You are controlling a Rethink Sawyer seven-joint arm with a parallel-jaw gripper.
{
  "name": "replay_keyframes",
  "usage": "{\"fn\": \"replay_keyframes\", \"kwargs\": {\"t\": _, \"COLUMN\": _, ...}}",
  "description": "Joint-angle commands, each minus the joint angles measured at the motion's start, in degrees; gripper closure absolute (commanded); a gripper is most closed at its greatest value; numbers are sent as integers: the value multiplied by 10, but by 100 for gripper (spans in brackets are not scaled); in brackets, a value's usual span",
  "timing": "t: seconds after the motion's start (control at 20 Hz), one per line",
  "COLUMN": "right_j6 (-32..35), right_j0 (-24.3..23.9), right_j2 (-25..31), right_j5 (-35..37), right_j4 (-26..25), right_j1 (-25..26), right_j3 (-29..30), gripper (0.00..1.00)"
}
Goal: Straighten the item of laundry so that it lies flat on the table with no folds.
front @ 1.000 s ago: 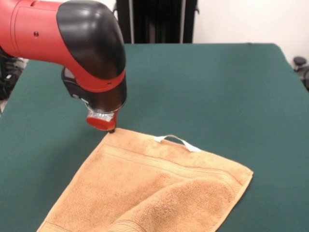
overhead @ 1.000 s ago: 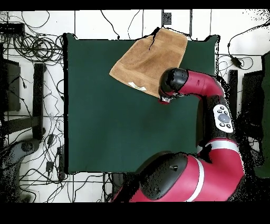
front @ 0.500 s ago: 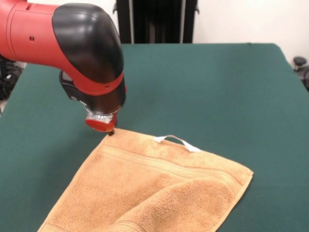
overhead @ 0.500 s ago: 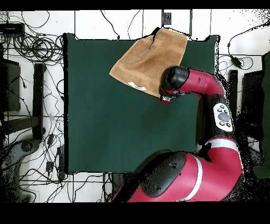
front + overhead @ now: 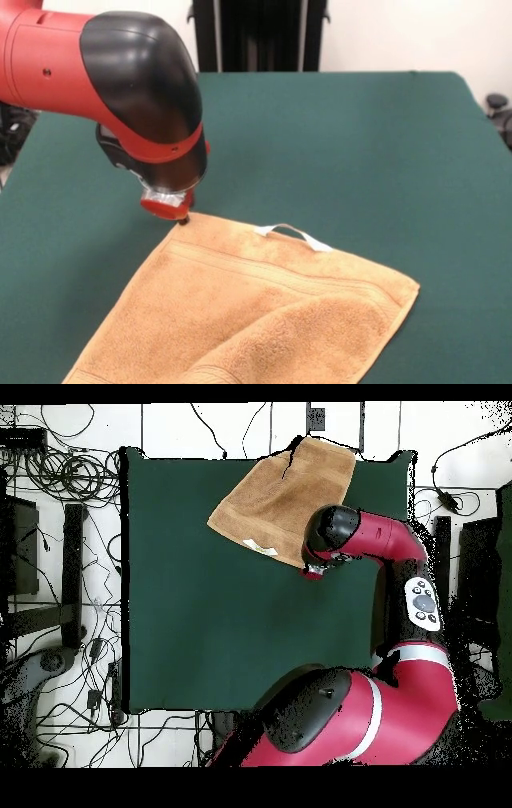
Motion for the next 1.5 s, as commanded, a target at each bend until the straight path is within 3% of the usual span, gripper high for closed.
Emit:
{"fn": "replay_keyframes", "kwargs": {"t": 0.05, "right_j6": 68, "right_j0": 19, "right_j2": 53, "right_j5": -53, "right_j4": 3, "right_j1": 62, "right_j3": 16, "gripper": 0}}
{"fn": "replay_keyframes", "kwargs": {"t": 0.8, "right_j6": 84, "right_j0": 30, "right_j2": 44, "right_j5": -26, "right_j4": 5, "right_j1": 48, "right_j3": 7, "gripper": 0}}
{"fn": "replay_keyframes", "kwargs": {"t": 0.85, "right_j6": 89, "right_j0": 34, "right_j2": 39, "right_j5": -15, "right_j4": 4, "right_j1": 46, "right_j3": 5, "gripper": 100}}
{"fn": "replay_keyframes", "kwargs": {"t": 1.15, "right_j6": 109, "right_j0": 42, "right_j2": 36, "right_j5": 30, "right_j4": 19, "right_j1": 40, "right_j3": -10, "gripper": 100}}
{"fn": "replay_keyframes", "kwargs": {"t": 1.5, "right_j6": 110, "right_j0": 28, "right_j2": 53, "right_j5": 2, "right_j4": 37, "right_j1": 38, "right_j3": 8, "gripper": 100}}
